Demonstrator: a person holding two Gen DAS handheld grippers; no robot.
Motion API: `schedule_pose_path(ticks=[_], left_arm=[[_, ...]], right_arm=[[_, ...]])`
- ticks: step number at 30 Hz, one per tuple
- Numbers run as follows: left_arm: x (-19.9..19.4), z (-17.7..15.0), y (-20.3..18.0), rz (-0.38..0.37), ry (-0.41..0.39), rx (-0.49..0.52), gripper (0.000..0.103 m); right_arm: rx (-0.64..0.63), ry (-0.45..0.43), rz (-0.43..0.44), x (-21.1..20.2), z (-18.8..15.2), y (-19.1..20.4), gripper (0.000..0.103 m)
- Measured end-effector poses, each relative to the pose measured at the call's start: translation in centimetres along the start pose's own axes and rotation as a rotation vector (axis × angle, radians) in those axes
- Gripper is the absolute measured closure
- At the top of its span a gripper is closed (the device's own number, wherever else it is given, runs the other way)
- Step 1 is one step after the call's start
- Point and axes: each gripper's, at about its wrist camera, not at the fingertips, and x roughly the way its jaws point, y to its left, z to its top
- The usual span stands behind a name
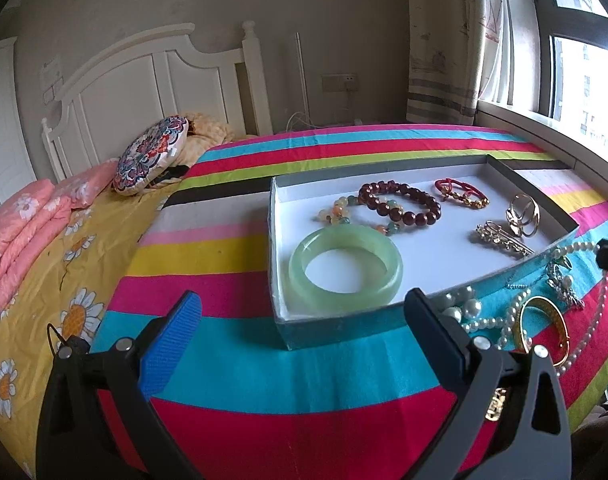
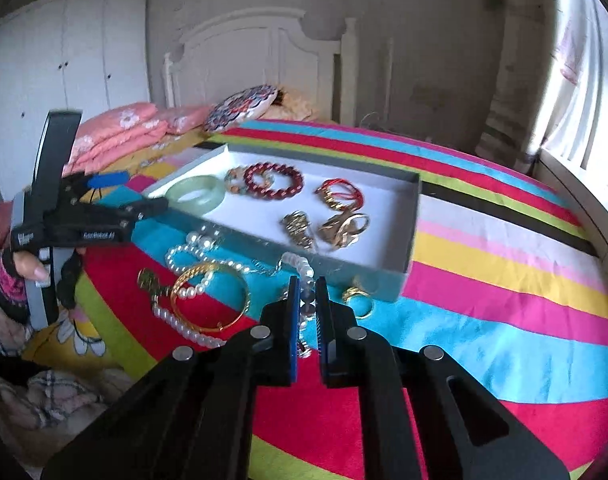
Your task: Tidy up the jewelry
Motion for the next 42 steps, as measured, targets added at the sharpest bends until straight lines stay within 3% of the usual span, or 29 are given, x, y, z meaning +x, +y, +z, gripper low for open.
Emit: schedule_pose_path(ticks=[3, 10, 13, 17, 23, 31, 42], left_arm=[[0.4, 0.2, 0.8, -0.039, 0.019, -0.043, 0.003], [1.4, -0.4, 6.2, -0.225, 0.049, -0.384, 0.003], [0.8, -0.7, 7.3, -0.268, 0.029, -0.437, 0.003], [-0.9, -0.8, 5.6, -0.236, 0.011, -0.335, 0.003], [-3.1, -1.2, 1.3, -0.257, -0.011, -0.145, 0.003], [-4.9, -1.8, -4.8, -0.365, -0.037, 0.068, 0.003], [-4.1, -2.6, -10.1, -0.442, -0.013, 0.195, 0.003]], right_arm=[[-0.029, -0.018, 0.034, -0.1, 1.6, 1.3, 0.094], [-0.116, -0.07, 0.069, 0.8, 5.9, 4.6, 0.094], [-0.101, -0.1, 0.071, -0.3, 6.3, 4.5, 0.094], [-0.089, -0.171, 0.048, -3.0, 6.2, 4.6, 0.094], [-0.09, -0.252, -0.005, -5.9, 6.5, 4.4, 0.094], [-0.061, -0.327, -0.007, -7.6, 8.8, 3.1, 0.094], [-0.097, -0.439, -0.063, -11.0, 12.4, 3.3, 0.094]])
